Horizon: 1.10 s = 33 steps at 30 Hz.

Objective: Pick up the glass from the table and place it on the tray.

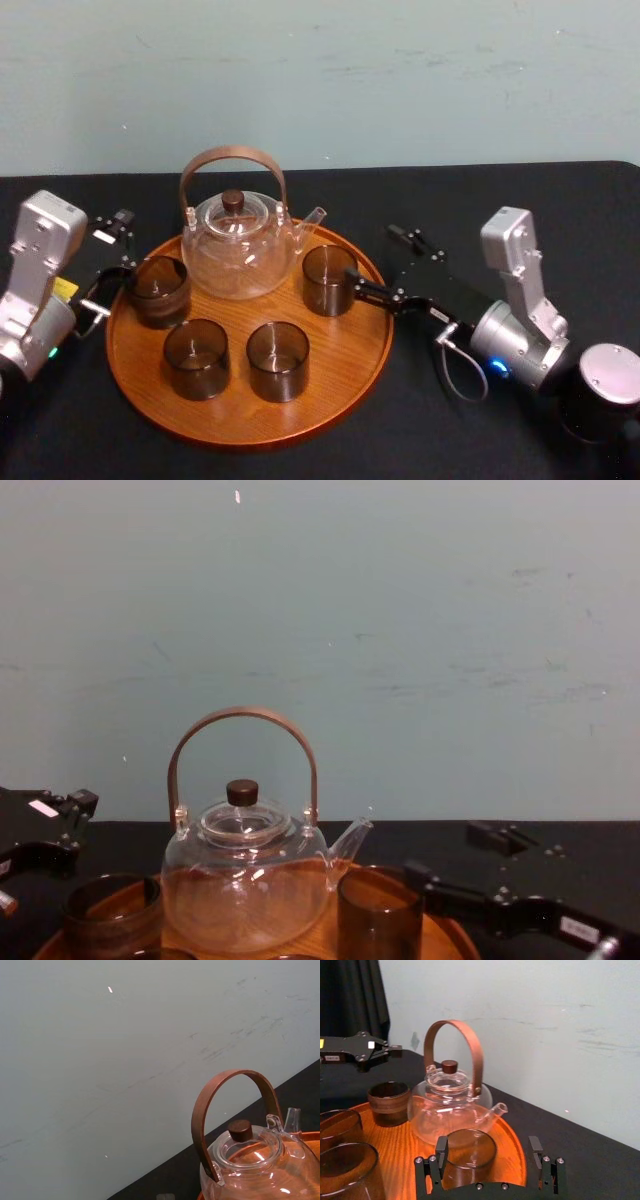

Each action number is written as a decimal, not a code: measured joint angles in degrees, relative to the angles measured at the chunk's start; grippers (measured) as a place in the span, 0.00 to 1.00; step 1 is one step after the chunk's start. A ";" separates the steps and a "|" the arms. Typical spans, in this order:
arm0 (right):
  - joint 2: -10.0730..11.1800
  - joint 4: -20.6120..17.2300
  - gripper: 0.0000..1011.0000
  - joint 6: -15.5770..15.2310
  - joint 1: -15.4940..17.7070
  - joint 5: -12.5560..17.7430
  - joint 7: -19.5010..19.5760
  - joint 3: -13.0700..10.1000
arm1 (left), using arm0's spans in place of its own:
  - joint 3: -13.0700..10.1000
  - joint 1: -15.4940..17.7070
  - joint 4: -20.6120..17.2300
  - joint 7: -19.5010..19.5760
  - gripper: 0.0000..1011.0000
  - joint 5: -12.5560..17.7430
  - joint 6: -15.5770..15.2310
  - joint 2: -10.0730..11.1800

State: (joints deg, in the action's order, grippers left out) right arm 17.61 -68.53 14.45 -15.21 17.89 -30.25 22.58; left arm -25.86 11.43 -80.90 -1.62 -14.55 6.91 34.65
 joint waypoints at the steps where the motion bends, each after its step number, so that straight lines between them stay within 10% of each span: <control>1: 0.15 -0.25 0.99 0.10 0.27 0.15 0.10 -0.25 | 0.00 0.00 0.00 0.00 0.00 0.00 0.00 0.00; 33: 1.74 -3.72 0.99 1.72 9.51 -0.01 8.83 -11.38 | 0.00 0.00 0.00 0.00 0.00 0.00 0.00 0.00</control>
State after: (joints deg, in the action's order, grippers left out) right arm 19.35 -72.25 16.17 -5.70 17.88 -21.42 11.20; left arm -25.86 11.43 -80.90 -1.62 -14.55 6.91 34.64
